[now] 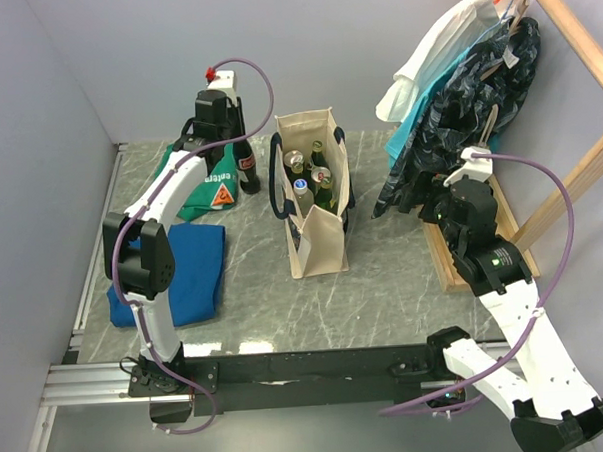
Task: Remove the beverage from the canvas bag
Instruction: Place the drink at the center of the board.
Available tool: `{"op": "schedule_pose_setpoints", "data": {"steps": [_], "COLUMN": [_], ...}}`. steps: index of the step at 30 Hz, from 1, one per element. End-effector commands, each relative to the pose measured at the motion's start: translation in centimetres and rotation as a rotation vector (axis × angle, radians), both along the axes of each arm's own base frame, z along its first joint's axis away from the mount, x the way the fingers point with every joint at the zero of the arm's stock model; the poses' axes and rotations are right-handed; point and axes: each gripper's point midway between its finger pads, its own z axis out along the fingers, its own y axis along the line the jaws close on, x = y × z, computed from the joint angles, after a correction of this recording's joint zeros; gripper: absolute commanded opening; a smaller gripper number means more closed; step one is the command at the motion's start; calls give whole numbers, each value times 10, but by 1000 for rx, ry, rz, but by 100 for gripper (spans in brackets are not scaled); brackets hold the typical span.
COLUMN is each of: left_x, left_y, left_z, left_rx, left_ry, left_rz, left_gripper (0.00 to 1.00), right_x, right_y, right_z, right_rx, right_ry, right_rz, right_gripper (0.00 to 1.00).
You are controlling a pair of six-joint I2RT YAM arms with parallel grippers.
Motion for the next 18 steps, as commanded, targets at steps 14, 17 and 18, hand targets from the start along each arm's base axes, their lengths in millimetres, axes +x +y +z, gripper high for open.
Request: {"op": "schedule_pose_setpoints", "data": {"steps": [14,17,18], "left_x": [0,1,1], "left_y": [-10,-11,-12], "left_z": [68,68,66], "left_rx": [-49,-50,-51], "left_ry": [-155,-151,-148], "left_rz": [-61,-65,-66], "left_gripper": [11,12,13], "right_x": [0,0,0], "right_y": [1,0,0], "right_z": [6,6,6], "right_rx": [5,3,3], "right_ry": [-23,-21,-21], "right_rz": [1,-2,-2], "right_gripper": [100,100,100]}}
